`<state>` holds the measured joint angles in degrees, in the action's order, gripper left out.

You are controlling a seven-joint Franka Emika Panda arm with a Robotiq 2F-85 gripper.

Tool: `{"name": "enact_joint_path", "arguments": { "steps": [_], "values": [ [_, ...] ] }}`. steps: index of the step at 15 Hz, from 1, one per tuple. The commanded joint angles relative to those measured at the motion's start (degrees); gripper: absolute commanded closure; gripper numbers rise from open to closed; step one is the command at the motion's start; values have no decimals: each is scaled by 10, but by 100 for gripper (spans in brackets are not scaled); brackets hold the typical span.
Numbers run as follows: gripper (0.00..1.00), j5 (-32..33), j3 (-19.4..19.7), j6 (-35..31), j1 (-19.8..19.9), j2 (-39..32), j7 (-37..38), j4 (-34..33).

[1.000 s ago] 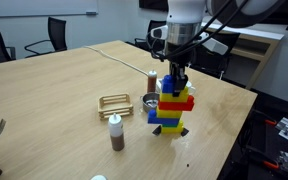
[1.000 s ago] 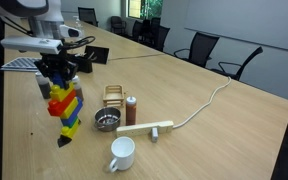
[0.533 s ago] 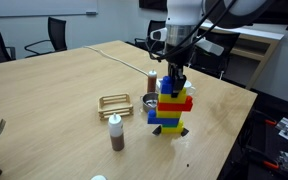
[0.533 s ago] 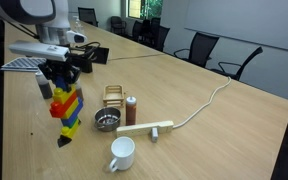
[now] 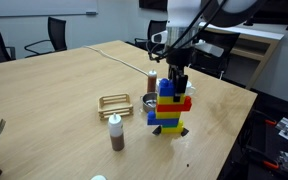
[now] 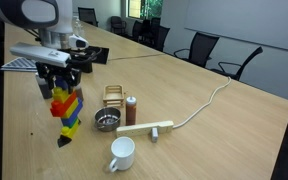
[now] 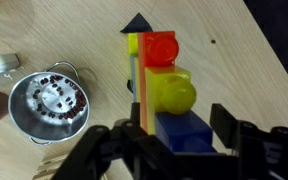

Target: Put the stack of Lego's on the right on the stack of Lego's on the left

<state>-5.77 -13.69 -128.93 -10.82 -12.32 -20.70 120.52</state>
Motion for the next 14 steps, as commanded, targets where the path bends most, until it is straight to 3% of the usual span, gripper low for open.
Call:
{"name": "enact_joint_path", "arguments": {
  "steps": [1,14],
  "values": [
    [0,-12,-4,0,8,0,-22,9],
    [0,38,3,-3,4,51,-13,10]
  ]
}}
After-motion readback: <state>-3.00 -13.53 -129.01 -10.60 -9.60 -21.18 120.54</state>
